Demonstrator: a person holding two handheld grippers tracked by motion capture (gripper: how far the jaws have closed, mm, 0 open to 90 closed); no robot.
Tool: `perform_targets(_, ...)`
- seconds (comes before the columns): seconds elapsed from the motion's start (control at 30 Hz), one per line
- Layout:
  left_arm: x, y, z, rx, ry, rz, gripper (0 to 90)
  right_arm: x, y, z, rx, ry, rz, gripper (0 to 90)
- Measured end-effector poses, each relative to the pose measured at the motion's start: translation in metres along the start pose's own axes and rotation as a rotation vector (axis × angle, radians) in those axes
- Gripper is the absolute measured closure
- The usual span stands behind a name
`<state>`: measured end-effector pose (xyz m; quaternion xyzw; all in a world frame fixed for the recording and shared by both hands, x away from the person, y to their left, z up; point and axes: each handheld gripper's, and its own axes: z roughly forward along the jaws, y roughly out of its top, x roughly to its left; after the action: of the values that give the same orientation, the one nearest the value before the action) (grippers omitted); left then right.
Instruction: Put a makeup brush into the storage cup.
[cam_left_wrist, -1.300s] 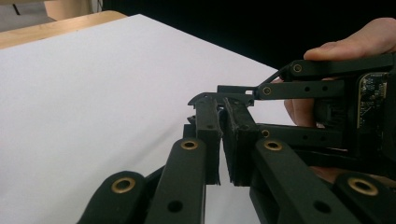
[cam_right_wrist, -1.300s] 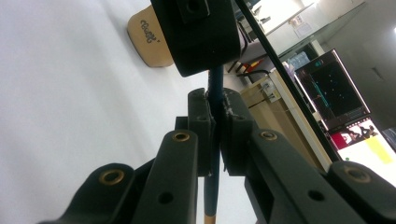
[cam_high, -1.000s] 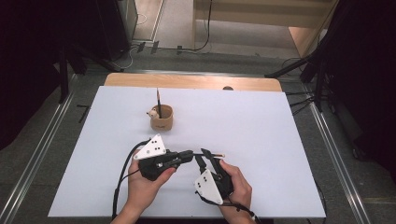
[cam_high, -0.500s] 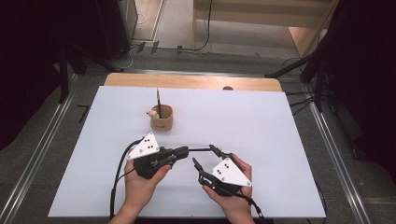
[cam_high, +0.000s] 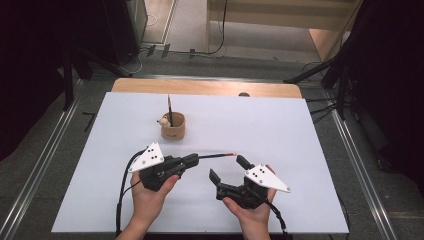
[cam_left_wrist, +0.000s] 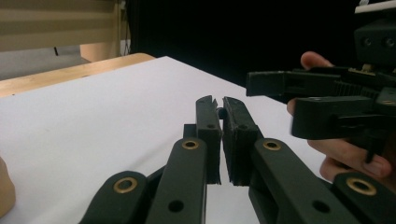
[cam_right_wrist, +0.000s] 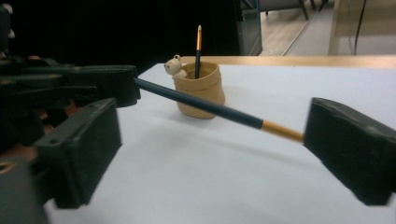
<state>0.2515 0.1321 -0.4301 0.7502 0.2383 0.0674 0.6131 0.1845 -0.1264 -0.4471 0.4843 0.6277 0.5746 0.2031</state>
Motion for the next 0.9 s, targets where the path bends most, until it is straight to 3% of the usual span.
perform_targets(0.23,0.000,-0.002,-0.002,-0.045,-0.005,-0.006,86.8,-0.006,-0.007,0.003,0.012,0.023,0.202,0.0)
perform_targets(0.4,-0.003,-0.005,0.001,-0.061,-0.011,-0.002,86.8,-0.012,-0.012,0.005,0.022,0.087,0.334,0.0)
perform_targets(0.63,-0.008,-0.009,0.004,-0.087,-0.033,-0.001,86.8,-0.020,-0.012,0.003,-0.005,0.142,0.453,0.0)
perform_targets(0.9,-0.014,-0.012,0.009,-0.103,-0.064,0.005,86.7,-0.032,-0.015,0.005,-0.016,0.148,0.564,3.2)
